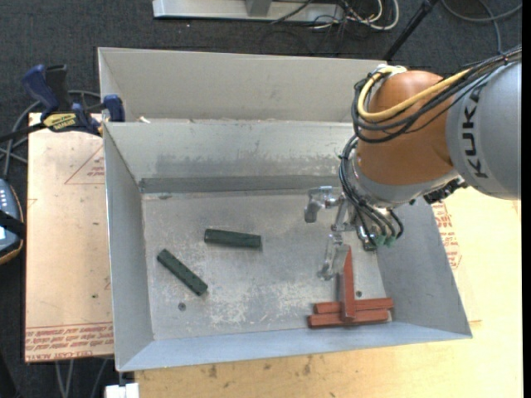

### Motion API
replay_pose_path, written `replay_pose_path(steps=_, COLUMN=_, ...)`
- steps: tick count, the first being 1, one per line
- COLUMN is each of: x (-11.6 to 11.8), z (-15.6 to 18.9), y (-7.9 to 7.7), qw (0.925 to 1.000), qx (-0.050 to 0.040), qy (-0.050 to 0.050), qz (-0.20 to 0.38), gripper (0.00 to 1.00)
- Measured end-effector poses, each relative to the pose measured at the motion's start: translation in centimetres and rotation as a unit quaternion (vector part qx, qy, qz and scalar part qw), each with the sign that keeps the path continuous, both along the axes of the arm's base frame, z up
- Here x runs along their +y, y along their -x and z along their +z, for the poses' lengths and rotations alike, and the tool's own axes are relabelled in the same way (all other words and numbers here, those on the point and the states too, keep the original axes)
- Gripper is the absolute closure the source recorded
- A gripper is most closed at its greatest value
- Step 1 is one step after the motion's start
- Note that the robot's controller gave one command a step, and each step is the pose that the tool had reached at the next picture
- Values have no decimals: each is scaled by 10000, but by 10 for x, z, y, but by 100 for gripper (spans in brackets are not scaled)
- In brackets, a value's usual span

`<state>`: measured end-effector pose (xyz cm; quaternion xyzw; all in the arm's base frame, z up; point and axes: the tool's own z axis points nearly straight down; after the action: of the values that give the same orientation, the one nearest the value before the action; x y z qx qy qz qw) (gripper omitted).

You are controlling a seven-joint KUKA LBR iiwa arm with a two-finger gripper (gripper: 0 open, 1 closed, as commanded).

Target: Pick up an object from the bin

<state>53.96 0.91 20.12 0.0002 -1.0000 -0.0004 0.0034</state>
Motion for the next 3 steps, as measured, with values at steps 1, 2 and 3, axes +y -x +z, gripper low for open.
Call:
replay_pose_path(steps=1, x=63, z=-80, y=-46, qw=9972, qx=-26, qy=-14, qz=744, gripper=0)
replay_pose_path(steps=2, x=74, z=-134, y=-77, qw=9926, qx=-41, qy=-8, qz=1214, gripper=0)
replay_pose_path(steps=3, x=74, z=-130, y=-79, qw=9927, qx=-58, qy=-9, qz=1205, gripper=100)
